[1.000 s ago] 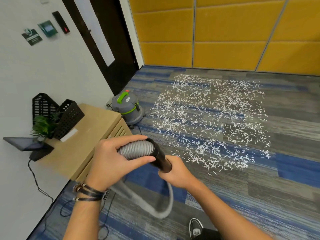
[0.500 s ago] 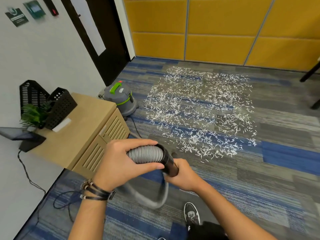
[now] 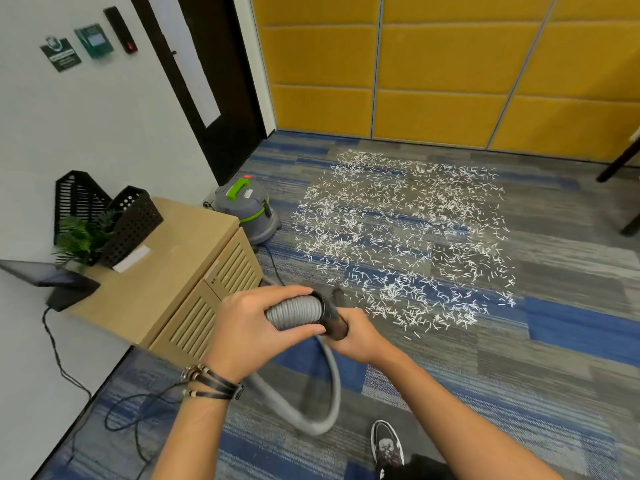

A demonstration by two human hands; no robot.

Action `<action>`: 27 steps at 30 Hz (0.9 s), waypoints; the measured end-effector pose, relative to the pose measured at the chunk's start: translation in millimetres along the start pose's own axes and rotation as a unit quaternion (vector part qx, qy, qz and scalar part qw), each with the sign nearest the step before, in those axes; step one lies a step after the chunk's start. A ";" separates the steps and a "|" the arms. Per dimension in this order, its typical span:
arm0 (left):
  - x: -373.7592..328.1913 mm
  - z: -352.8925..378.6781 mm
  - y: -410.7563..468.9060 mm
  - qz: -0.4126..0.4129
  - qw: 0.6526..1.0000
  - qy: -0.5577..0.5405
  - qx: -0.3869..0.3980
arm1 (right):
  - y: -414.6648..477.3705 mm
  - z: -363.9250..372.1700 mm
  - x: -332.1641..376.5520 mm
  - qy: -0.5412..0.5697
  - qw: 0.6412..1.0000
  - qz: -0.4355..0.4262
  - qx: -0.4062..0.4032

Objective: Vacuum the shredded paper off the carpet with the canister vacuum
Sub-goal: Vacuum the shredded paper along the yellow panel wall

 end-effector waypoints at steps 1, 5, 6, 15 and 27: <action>5.6 4.9 1.0 -0.009 1.000 -0.001 0.004 | 4.4 3.5 -5.9 -0.002 1.000 0.006 0.009; 18.8 13.1 4.9 -0.028 0.999 -0.023 0.008 | 4.3 15.3 -16.9 -0.005 0.999 0.019 0.042; 19.4 14.1 5.7 -0.030 0.999 -0.036 0.015 | 0.8 16.0 -16.5 0.001 0.999 0.021 0.043; -7.7 27.6 11.7 0.022 0.993 -0.106 0.042 | -38.2 -2.6 -28.5 0.033 0.998 0.049 0.030; -1.8 -2.6 0.9 0.013 0.992 -0.115 -0.051 | -35.4 -22.9 -0.8 0.016 0.999 0.001 -0.043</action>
Point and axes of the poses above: each hand's wrist, its own y-axis towards the middle knuckle, its own z-axis out of the palm, x = y × z, the point moved 9 cm from there along y, towards the middle knuckle, and after that the axes turned 13 degrees about -y, right-handed, at the moved point
